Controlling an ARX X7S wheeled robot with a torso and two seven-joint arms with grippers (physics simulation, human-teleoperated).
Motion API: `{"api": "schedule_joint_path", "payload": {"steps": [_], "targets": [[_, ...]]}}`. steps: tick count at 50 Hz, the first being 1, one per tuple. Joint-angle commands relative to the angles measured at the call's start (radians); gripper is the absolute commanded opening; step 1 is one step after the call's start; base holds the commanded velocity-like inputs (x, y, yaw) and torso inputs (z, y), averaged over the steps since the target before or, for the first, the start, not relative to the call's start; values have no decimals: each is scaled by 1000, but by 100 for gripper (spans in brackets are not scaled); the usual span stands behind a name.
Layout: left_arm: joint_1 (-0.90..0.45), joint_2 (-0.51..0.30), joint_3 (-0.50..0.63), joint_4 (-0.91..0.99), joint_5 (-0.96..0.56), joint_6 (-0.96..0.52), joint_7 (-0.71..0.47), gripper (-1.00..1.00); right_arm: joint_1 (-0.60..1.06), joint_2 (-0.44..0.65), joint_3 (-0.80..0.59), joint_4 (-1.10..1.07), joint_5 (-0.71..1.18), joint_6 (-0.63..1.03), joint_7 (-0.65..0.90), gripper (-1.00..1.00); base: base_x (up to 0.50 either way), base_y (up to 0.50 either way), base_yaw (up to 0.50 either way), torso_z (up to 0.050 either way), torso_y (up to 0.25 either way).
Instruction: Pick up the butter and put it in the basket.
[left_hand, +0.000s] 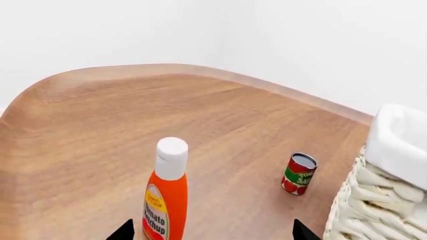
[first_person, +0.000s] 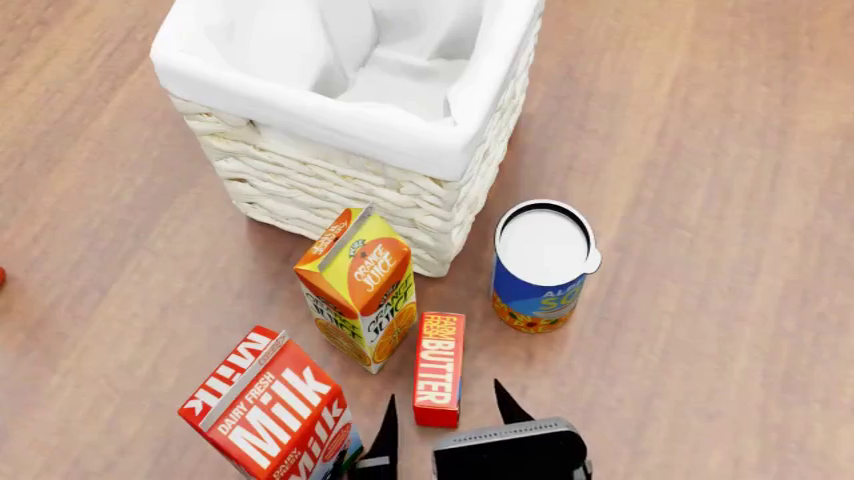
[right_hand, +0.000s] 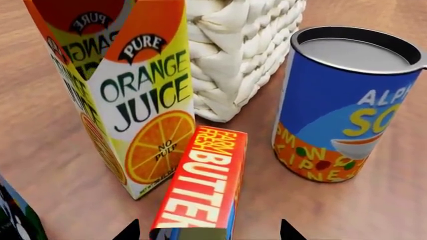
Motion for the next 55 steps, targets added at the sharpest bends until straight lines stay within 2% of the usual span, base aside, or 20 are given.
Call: {"api": "schedule_joint_path", "payload": {"steps": [1,12,26,29,39,46,55], "targets": [[3,-5,-4,8,-10,-1,-6,100,5,2,-8,9,7,-4,4,-100,0,0,0,0,0],[0,-8,-5,6,-13,-2,-12,100,-26,18,-18,-70,2,3,30,-100,0,0,0,0,0],[-8,-3,3,5,-15,-2,-22,100,-341,177,3,-631,-70,122,206,-100,0,0,0,0,0],[-16,-1,5,-7,-13,2,-22,100,-422,222,23,-753,-94,157,249,-100,0,0,0,0,0],[-28,3,19,-34,2,18,-12,100,-600,305,119,-948,-136,166,353,-100,0,0,0,0,2],[-34,2,15,-44,-1,24,-11,100,-668,344,182,-1051,-148,200,397,-100,0,0,0,0,0],[-37,0,16,-48,-4,27,-12,100,-677,391,268,-1164,-113,309,408,-100,0,0,0,0,1]]}}
